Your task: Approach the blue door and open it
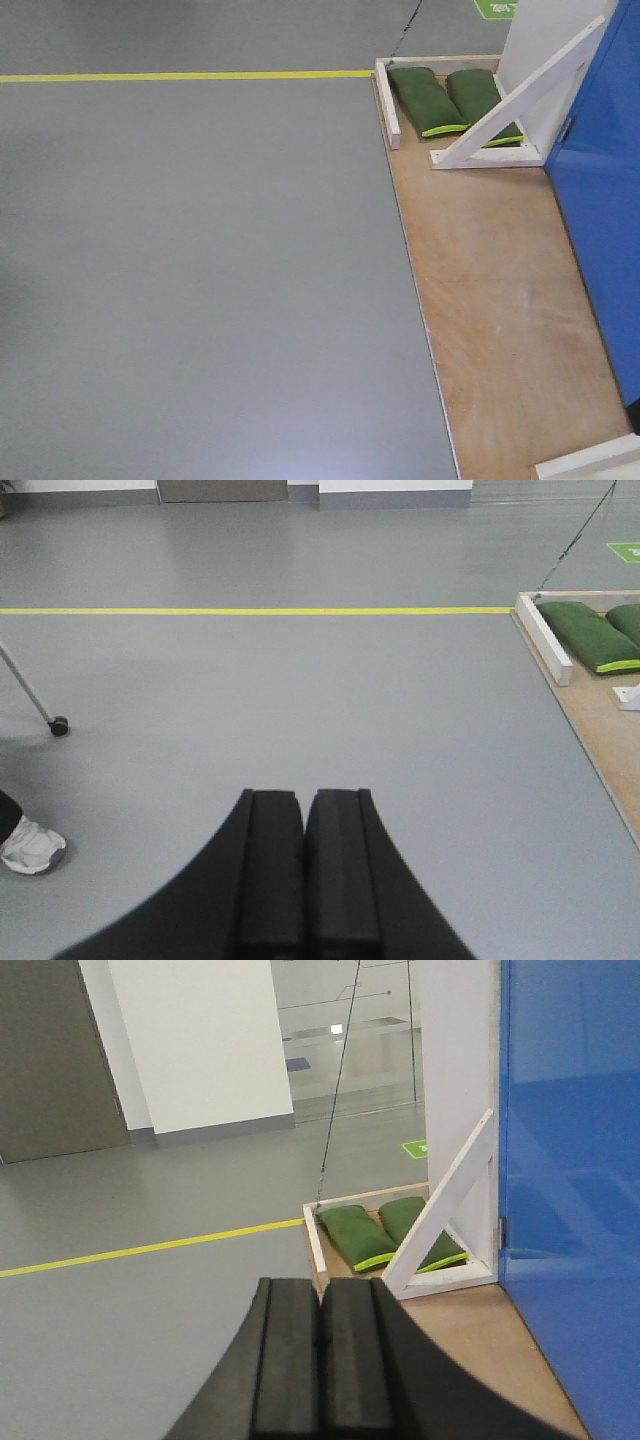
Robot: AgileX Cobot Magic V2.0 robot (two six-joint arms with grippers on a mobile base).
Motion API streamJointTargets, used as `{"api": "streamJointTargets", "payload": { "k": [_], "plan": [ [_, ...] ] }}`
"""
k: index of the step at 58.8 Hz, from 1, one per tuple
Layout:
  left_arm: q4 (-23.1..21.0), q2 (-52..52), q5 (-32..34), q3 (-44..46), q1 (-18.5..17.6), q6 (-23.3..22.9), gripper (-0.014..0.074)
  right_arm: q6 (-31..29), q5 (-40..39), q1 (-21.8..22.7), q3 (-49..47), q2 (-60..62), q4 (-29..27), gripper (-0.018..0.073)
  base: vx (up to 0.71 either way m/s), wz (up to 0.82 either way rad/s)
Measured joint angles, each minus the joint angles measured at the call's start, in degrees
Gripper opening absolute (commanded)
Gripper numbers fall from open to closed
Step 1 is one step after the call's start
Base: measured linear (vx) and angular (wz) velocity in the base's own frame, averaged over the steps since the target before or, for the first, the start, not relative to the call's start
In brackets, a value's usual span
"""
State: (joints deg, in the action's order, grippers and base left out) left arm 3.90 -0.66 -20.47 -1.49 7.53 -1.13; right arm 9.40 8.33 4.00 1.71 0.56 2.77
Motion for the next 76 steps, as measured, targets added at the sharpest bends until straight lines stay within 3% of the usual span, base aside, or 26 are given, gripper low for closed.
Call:
{"api": "streamJointTargets", "payload": {
  "k": [76],
  "plan": [
    [0.0, 0.0, 0.0, 0.0, 0.0, 0.0, 0.0073, 0.0, 0.0, 0.0, 0.0, 0.0, 0.0, 0.0008, 0.15, 0.01]
  ]
}}
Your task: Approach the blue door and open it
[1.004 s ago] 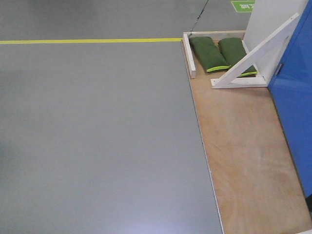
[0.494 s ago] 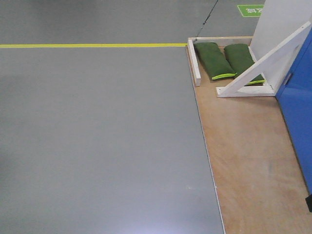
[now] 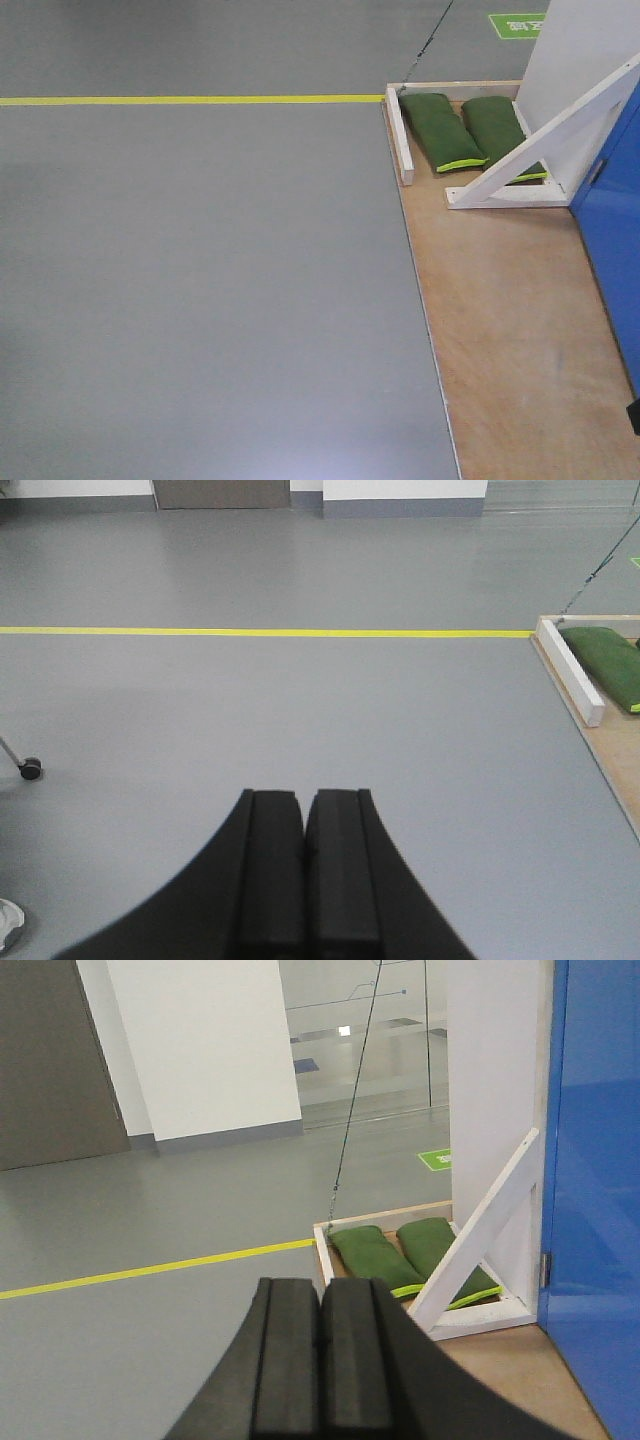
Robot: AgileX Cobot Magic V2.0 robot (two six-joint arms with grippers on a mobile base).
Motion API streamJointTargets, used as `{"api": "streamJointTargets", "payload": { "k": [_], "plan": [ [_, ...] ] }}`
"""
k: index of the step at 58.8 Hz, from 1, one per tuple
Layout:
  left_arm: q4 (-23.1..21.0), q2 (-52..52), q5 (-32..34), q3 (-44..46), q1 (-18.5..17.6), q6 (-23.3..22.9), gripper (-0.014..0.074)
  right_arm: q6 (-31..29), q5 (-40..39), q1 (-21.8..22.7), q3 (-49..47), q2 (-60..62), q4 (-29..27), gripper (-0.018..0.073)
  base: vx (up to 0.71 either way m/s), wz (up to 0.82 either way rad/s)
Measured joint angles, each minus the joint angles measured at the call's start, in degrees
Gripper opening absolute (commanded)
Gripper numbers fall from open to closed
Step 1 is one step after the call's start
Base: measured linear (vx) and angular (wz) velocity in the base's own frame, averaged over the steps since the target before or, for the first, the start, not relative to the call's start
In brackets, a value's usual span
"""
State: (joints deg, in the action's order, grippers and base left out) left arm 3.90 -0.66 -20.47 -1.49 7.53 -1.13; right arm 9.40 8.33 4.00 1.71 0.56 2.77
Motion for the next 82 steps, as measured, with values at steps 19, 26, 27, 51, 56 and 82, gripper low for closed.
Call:
{"api": "streamJointTargets", "payload": {
  "k": [19, 26, 27, 51, 56, 82],
  "plan": [
    [0.0, 0.0, 0.0, 0.0, 0.0, 0.0, 0.0073, 0.0, 0.0, 0.0, 0.0, 0.0, 0.0, 0.0008, 0.03, 0.0],
    [0.0, 0.0, 0.0, 0.0, 0.0, 0.0, 0.0073, 0.0, 0.0, 0.0, 0.0, 0.0, 0.0, 0.0008, 0.0, 0.0],
    [0.0, 0.0, 0.0, 0.0, 0.0, 0.0, 0.0073, 0.0, 0.0, 0.0, 0.0, 0.0, 0.0, 0.0008, 0.0, 0.0],
    [0.0, 0.0, 0.0, 0.0, 0.0, 0.0, 0.0073, 0.0, 0.0, 0.0, 0.0, 0.0, 0.0, 0.0008, 0.0, 0.0],
    [0.0, 0.0, 0.0, 0.0, 0.0, 0.0, 0.0073, 0.0, 0.53, 0.0, -0.09, 0.0, 0.1, 0.0008, 0.0, 0.01],
    [0.0, 0.0, 0.0, 0.0, 0.0, 0.0, 0.0073, 0.0, 9.4, 2.65, -25.95, -22.37, 4.51, 0.0008, 0.0, 0.0]
  ]
}}
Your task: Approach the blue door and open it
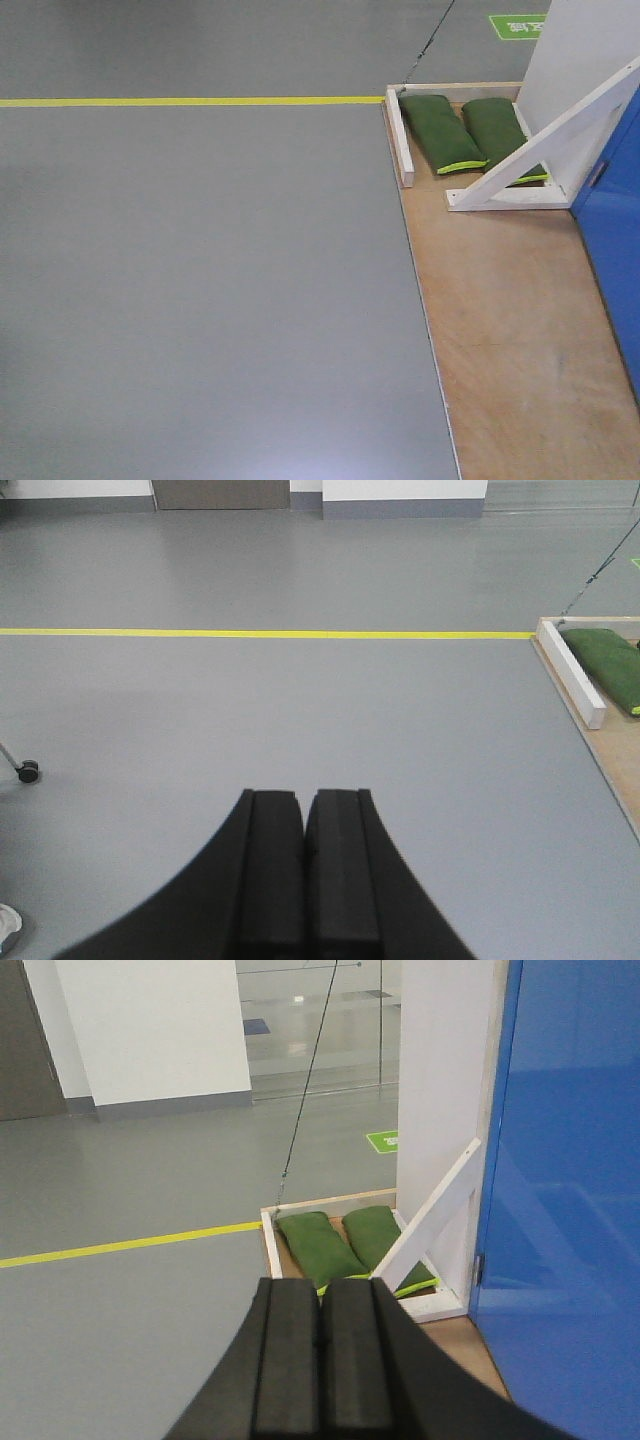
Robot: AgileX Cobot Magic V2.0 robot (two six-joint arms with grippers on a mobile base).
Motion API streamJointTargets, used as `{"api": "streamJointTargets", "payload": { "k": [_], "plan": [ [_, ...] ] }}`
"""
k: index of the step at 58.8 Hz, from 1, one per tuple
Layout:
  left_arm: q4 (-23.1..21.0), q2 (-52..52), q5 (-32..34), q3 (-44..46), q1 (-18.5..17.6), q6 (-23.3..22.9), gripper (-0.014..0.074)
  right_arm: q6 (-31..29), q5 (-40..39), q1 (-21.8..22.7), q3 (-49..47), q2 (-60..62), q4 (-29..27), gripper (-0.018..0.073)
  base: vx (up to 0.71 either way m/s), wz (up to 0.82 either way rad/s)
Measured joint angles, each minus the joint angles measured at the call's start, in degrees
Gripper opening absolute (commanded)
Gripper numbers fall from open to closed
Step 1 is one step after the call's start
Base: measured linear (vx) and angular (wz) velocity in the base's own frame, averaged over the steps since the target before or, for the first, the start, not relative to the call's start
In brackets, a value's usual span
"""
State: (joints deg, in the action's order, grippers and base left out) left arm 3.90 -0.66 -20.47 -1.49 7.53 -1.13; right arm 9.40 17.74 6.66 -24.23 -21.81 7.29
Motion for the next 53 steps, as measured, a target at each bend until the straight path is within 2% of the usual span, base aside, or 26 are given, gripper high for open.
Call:
{"api": "streamJointTargets", "payload": {
  "k": [13, 20, 26, 38, 46, 53],
  "plan": [
    [0.0, 0.0, 0.0, 0.0, 0.0, 0.0, 0.0073, 0.0, -0.96, 0.34, -6.05, -8.88, -0.04, 0.0008, 0.0, 0.0],
    [0.0, 0.0, 0.0, 0.0, 0.0, 0.0, 0.0073, 0.0, -0.54, 3.38, -7.74, -10.98, -0.21, 0.0008, 0.0, 0.0],
    [0.0, 0.0, 0.0, 0.0, 0.0, 0.0, 0.0073, 0.0, 0.11, 8.93, -8.98, -12.67, -0.21, 0.0008, 0.0, 0.0],
    [0.0, 0.0, 0.0, 0.0, 0.0, 0.0, 0.0073, 0.0, -0.79, 23.59, -13.19, -18.43, -2.53, 0.0008, 0.0, 0.0],
    [0.0, 0.0, 0.0, 0.0, 0.0, 0.0, 0.0073, 0.0, -5.64, 33.63, -17.92, -23.11, -10.63, 0.0008, 0.0, 0.0],
    [0.0, 0.0, 0.0, 0.0, 0.0, 0.0, 0.0073, -0.14, -11.5, 43.65, -22.76, -28.35, -21.48, 0.0008, 0.0, 0.0]
  ]
}}
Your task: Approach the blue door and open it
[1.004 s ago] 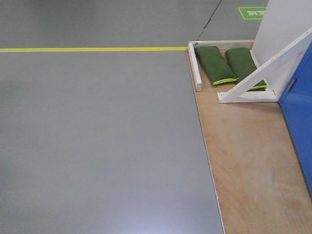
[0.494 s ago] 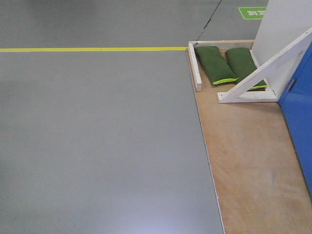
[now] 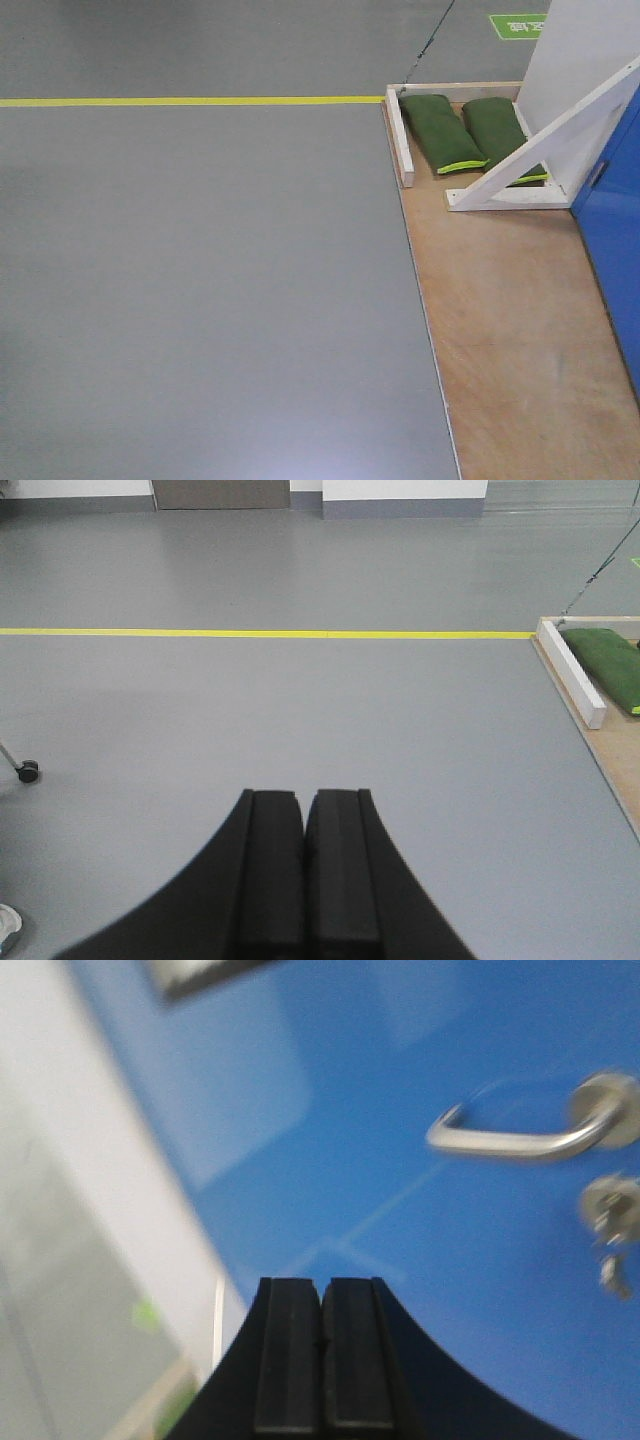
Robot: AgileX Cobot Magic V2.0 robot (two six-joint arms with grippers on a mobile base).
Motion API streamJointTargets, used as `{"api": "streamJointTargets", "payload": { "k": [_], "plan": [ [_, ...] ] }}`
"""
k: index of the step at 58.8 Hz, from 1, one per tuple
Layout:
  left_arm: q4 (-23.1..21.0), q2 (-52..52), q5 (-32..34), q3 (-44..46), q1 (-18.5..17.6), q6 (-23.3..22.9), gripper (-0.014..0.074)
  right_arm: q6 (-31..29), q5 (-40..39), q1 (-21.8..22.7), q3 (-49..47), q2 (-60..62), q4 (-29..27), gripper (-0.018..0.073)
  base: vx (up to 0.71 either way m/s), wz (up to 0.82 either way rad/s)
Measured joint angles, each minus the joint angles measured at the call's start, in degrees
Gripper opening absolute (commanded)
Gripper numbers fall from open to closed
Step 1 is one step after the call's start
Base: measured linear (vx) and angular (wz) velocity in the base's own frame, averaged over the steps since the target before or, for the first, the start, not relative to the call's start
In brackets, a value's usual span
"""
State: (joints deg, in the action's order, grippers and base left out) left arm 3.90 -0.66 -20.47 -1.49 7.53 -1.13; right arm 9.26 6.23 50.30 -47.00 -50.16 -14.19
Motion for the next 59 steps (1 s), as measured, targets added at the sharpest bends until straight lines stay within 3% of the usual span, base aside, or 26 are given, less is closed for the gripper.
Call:
{"api": "streamJointTargets", "payload": {
  "k": [12, 22, 24, 44, 59],
  "plan": [
    [0.0, 0.0, 0.0, 0.0, 0.0, 0.0, 0.0073, -0.85, -6.86, 13.24, -7.42, -7.61, -15.19, 0.0008, 0.0, 0.0],
    [0.0, 0.0, 0.0, 0.0, 0.0, 0.0, 0.0073, -0.91, -8.28, 17.27, -15.31, -15.75, -23.65, 0.0008, 0.0, 0.0],
    [0.0, 0.0, 0.0, 0.0, 0.0, 0.0, 0.0073, -0.91, -8.42, 17.62, -20.63, -21.12, -26.64, 0.0008, 0.0, 0.0],
    [0.0, 0.0, 0.0, 0.0, 0.0, 0.0, 0.0073, -0.97, -13.61, 17.76, -37.57, -36.76, -28.56, 0.0008, 0.0, 0.0],
    [0.0, 0.0, 0.0, 0.0, 0.0, 0.0, 0.0073, -1.09, -13.79, 22.41, -46.37, -44.17, -28.56, 0.0008, 0.0, 0.0]
  ]
}}
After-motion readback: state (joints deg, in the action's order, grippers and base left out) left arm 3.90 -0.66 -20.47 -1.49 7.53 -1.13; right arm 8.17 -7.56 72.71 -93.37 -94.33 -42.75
